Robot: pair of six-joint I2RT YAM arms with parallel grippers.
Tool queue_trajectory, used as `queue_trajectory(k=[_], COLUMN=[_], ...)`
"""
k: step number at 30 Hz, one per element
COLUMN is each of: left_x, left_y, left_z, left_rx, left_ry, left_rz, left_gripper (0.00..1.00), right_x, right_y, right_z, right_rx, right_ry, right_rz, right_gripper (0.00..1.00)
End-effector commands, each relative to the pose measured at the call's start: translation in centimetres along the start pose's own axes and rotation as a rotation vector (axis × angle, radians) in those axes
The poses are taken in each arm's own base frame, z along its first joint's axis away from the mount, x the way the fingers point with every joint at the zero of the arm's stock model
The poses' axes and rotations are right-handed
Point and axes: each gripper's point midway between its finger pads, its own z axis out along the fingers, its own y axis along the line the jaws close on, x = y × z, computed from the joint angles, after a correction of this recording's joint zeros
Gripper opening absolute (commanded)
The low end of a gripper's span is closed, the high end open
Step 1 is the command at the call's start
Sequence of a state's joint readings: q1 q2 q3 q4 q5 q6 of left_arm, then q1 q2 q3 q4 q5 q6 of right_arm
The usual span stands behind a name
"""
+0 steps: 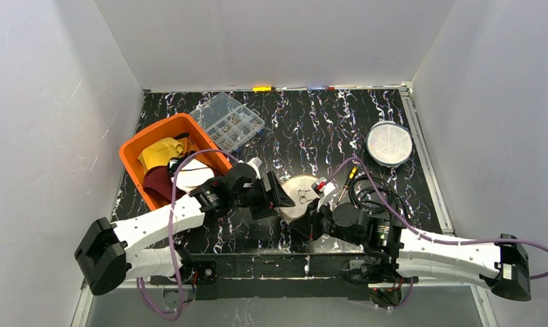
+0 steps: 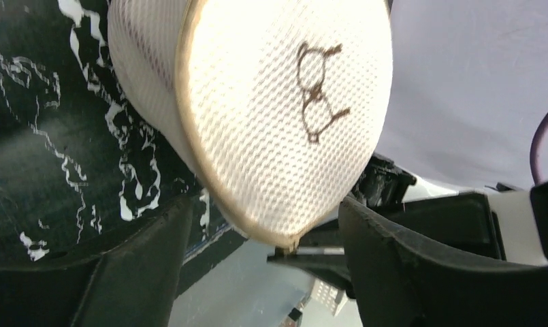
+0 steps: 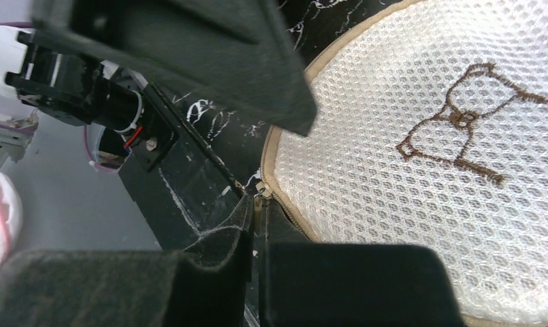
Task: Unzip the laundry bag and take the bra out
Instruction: Unzip the laundry bag at the center of the board.
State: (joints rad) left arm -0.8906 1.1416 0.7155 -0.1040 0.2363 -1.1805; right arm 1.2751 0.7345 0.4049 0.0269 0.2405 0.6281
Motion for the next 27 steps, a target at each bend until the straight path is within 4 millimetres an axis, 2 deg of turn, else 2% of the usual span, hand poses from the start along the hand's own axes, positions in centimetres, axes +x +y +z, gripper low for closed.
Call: queue_trajectory(k=[1,6,13,17,22,27], left_x=[-2.2,-2.8,-3.6,-4.1,-4.6,-5.6], left_y=[-2.6,-3.1,-2.9,-2.1,-1.0,-0.1], left_z=[0.2,1.4,1.3,0.6,-0.3,-1.6], left_rx=[0.029,0.009,-0.017,-0.047,-0.079,-0.111], left_ry=[-0.078,-0.072,-0.109,-0.153,-0.21,-0.283], left_rz=[0.026,0.041,0.045,0.026,-0.014,-0.03], left_gripper=[0.7,0.48,0.0,0.0,0.0,0.0], right_x=[-4.0,-4.5,-5.6,-6.0,-5.4,-5.4], right_y=[3.4,3.5,2.4,1.2,-0.5,-1.3], right_z=[-0.8,-1.7,-3.6,-4.7,-5.4,-5.8], right_rx=[-0.104,-0.105,-0.04,0.018,0.097,0.131], right_ry=[-0.098,-0.103,-0.125,-0.139,-0.136,-0.145], right_rz=[0.03,0.031,0.015,0.022,0.048,0.065], right_gripper=[0.01,0.01,0.01,0.01,0.01,0.01])
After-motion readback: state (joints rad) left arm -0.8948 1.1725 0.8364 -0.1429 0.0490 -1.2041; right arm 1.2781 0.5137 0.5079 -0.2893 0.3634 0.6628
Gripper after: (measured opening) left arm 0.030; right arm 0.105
